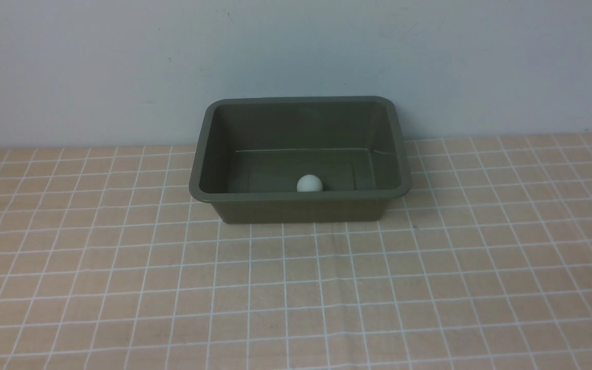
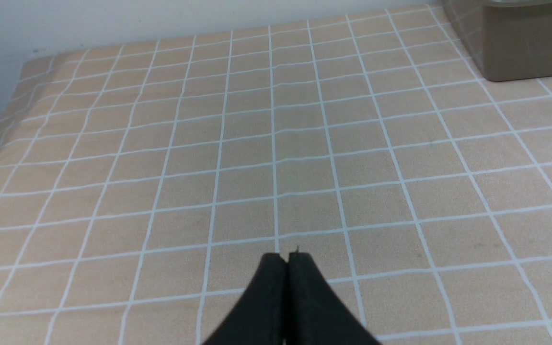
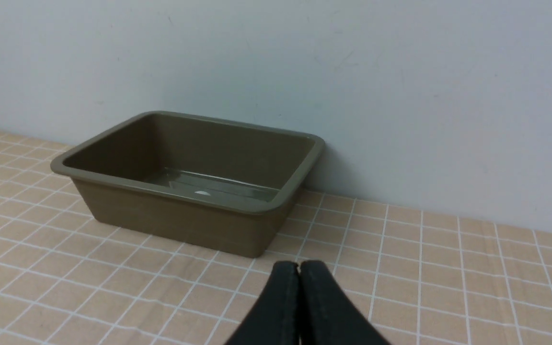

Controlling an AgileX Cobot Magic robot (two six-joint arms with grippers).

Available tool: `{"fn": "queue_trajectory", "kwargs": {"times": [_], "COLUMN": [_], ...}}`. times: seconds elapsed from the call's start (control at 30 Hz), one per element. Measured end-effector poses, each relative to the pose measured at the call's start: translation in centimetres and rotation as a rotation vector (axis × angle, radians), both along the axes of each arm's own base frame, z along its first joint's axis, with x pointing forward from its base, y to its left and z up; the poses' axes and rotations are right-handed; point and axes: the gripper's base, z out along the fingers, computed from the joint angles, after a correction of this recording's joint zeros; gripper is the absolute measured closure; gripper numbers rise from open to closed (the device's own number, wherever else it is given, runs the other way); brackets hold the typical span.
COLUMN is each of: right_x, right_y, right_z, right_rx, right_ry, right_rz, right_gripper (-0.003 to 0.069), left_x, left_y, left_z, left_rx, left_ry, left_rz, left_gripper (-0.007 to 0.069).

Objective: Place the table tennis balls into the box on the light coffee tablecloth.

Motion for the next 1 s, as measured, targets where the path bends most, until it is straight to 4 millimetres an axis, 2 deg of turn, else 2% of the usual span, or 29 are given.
{"fn": "queue_trajectory", "kwargs": {"times": [0.77, 0.87, 1.0], "right_x": [-0.1, 0.0, 0.4], "right_y": [0.1, -0.2, -1.1], "right_z": [-0.5, -0.6, -1.5], "right_rx": [-0.028, -0.087, -0.291], "right_ry": [0.051, 0.043, 0.025], "right_rz": [0.013, -0.011, -0.093], "right_gripper": [0.0677, 0.0677, 0.0677], "left_x": [0.0, 0.0, 0.0], "left_y": [0.0, 0.0, 0.0], "left_z": [0.0, 0.0, 0.0], "left_rx": [0.0, 0.0, 0.0], "left_ry": [0.0, 0.0, 0.0], "left_rz": [0.0, 0.0, 0.0], "left_gripper": [0.0693, 0.0693, 0.0693]}}
